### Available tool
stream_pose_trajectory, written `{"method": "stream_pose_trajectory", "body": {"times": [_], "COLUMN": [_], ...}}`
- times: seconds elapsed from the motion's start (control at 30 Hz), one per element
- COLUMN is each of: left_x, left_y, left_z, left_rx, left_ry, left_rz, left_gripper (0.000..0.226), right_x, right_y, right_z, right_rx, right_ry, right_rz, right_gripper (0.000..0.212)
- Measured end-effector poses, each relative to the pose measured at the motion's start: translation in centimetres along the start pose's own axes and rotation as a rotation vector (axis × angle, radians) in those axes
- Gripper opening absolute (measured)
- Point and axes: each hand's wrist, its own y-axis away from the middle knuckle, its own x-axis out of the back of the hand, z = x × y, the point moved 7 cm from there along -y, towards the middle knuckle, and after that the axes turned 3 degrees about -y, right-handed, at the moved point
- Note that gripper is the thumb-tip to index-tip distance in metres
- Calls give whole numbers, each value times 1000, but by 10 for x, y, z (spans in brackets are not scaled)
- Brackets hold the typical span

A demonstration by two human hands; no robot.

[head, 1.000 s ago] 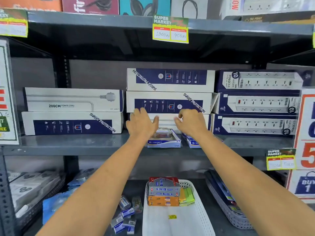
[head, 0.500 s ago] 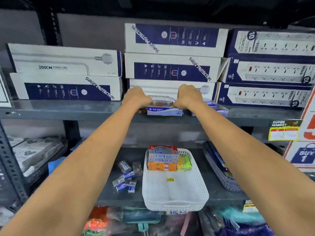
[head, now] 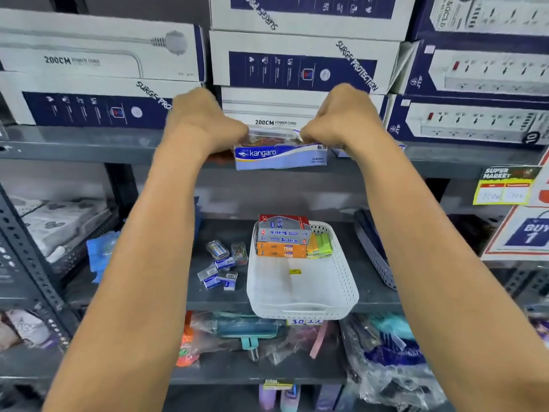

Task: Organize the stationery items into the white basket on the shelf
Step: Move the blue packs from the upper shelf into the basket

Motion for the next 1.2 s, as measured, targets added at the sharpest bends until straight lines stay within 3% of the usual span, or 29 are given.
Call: {"method": "stream_pose_trajectory", "body": {"times": [0.2,0.33,0.53,0.67,0.83,1.07,1.2], "left_x": [3,-18,-116,-188,-245,-294,-310], "left_y": [47,65,80,82,81,83,83], "left_z": [-16,-28,-61,-90,-112,-134,-140], "left_rx": [7,-27,50,157,215,178,128], "left_ry": [189,145,-3,-23,-74,-380,-465], "left_rz": [-216,-284,-403,-472,-468,-519,-489], "left_gripper": [28,32,24,1,12,58,58], "right_x": [9,-14,-87,-143,-202,-264,-286], "right_y": [51,71,70,66,62,72,79], "right_z": [3,25,86,128,170,202,209], "right_rx": [55,52,-92,-234,-302,-404,-436], "right_ry": [-27,-8,103,132,95,20,26], "right_rz": [-6,-68,-186,-260,-312,-420,-493], "right_gripper": [17,12,20,13,3,9,13]}}
